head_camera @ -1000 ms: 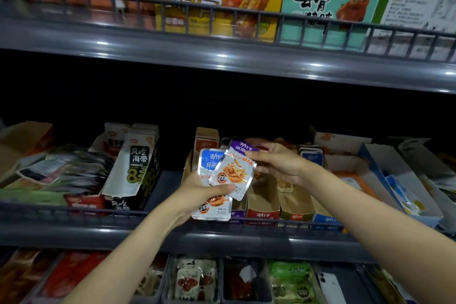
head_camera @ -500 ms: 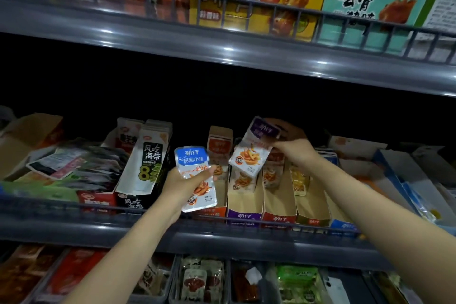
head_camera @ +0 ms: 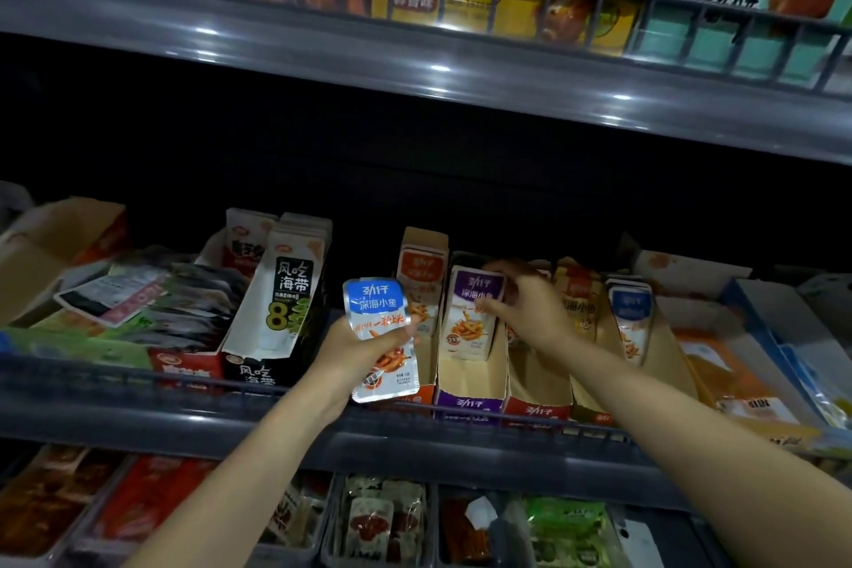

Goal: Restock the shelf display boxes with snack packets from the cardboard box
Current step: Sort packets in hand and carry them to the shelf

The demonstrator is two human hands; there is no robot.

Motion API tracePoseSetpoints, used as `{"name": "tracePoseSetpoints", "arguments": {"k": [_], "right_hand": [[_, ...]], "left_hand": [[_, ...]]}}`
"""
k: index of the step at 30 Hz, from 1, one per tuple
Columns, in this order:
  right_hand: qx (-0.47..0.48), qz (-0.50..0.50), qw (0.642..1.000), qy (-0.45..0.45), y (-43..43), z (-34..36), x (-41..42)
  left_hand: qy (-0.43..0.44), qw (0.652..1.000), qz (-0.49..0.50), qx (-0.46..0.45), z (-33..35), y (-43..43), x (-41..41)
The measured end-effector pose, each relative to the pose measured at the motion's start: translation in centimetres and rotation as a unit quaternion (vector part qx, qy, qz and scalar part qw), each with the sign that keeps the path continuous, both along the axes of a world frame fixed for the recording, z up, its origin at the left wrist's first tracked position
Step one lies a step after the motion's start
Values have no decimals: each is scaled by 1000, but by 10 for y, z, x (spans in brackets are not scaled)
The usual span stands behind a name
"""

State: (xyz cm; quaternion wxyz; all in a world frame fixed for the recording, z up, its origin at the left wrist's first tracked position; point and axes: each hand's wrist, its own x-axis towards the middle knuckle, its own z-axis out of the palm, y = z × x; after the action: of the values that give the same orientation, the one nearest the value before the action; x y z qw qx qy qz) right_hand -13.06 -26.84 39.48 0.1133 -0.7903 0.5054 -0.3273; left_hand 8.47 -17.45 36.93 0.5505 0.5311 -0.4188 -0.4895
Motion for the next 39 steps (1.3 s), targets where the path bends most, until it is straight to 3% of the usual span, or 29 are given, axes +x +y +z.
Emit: {"name": "tracePoseSetpoints", "arguments": {"k": [9,20,25,29,32,39], "right_hand": [[-68,20,996,45,1,-10,4],[-34,-6,997,63,7,-14,3],[-37,10,999,-32,26,8,13],[148,145,953,-219,52,33,22],[191,181,942,-207,58,40,14],[206,114,931,-279,59,49,-38]], "left_hand": [[-9,999,-36,1,-1,1,1],[-20,996,-85,-11,4,8,-2],[-24,996,-87,-27,8,13,-9],[-55,990,-119,-49,16,19,-24],[-66,987,-134,-67,22,22,-35],[-23,978,-203,-42,28,21,-57]]}}
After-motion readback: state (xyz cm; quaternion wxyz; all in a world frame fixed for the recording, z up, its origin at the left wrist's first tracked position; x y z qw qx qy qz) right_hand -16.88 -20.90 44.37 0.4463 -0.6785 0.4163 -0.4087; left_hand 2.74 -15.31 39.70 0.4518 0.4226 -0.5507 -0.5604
